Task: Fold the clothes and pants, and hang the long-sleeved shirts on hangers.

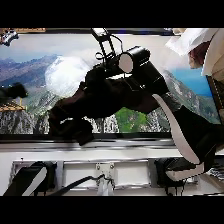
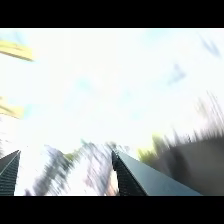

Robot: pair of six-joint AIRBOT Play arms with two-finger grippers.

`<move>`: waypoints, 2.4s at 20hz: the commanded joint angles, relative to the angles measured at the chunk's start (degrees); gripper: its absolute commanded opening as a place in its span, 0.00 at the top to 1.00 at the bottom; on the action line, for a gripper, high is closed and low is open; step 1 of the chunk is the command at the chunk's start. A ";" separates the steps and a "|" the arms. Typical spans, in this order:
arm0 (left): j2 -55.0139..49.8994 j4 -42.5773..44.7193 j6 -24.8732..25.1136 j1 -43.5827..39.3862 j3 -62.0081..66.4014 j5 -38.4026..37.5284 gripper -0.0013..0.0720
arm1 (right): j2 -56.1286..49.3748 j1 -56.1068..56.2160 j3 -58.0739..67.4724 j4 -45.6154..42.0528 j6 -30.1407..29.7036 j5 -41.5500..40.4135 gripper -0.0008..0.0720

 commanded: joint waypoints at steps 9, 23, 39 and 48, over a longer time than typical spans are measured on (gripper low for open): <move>-13.68 -8.76 25.11 36.41 2.34 12.94 0.20 | -0.09 3.93 -0.04 -1.05 -4.98 -4.74 0.94; -40.92 -3.04 29.88 37.75 21.57 18.82 0.26 | -0.09 3.93 -0.04 -1.29 -3.08 -3.43 0.94; -53.99 -3.48 28.61 36.37 31.85 18.49 0.44 | -0.09 3.93 -0.04 -1.53 -1.42 -2.43 0.94; -52.85 -3.48 29.92 36.00 31.87 18.14 0.79 | -0.07 3.89 -0.02 -2.67 -1.38 -2.34 0.94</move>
